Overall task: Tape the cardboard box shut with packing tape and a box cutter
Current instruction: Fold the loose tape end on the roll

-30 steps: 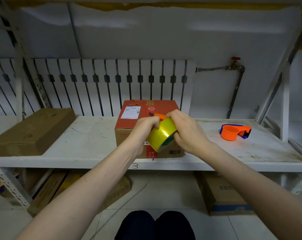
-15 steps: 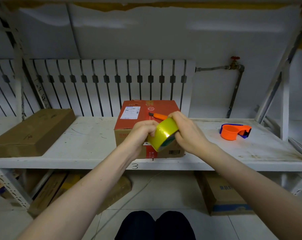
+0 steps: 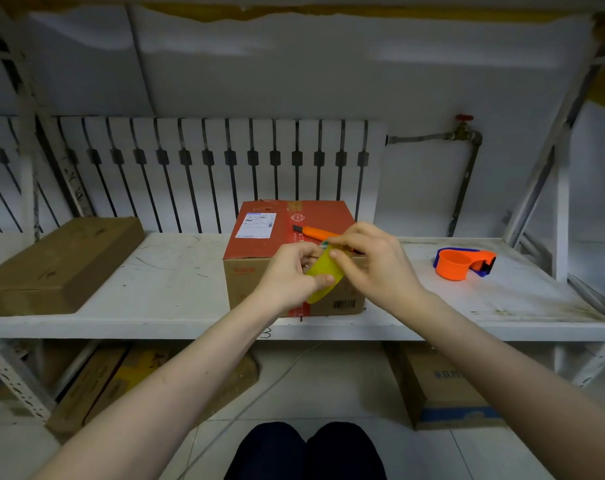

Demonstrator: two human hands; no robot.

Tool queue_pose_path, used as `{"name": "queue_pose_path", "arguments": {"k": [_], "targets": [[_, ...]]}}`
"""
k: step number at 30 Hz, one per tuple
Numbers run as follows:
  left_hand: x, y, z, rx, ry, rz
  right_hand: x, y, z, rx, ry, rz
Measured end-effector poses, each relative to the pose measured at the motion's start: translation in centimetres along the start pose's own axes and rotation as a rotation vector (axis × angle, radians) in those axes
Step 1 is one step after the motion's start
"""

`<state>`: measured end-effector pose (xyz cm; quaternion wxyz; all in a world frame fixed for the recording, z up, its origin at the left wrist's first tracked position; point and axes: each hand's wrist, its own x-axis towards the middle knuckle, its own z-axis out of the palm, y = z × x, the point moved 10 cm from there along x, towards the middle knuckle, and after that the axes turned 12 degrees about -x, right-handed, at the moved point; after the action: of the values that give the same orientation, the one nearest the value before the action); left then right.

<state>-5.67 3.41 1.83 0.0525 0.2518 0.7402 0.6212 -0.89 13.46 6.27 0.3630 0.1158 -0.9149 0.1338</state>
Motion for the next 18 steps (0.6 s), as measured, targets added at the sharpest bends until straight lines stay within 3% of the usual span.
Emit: {"name": "queue_pose_path", "arguments": {"k": [4,12,18], "targets": [[0.0,-0.2,-0.2,0.021,0.063,-0.008,-0.4,-0.7,-0.5,-0.015,0.062,-0.015],[-0.1,-0.3,-0.3,0.186,0.083,-0.008,0.4,-0.3,0.0,0.004,-0.038,0.034],[-0.3,0.8,-0.2,0.302,0.083,0.044,0.5,-1.5,-0.5,-0.230,0.002,-0.049]]}}
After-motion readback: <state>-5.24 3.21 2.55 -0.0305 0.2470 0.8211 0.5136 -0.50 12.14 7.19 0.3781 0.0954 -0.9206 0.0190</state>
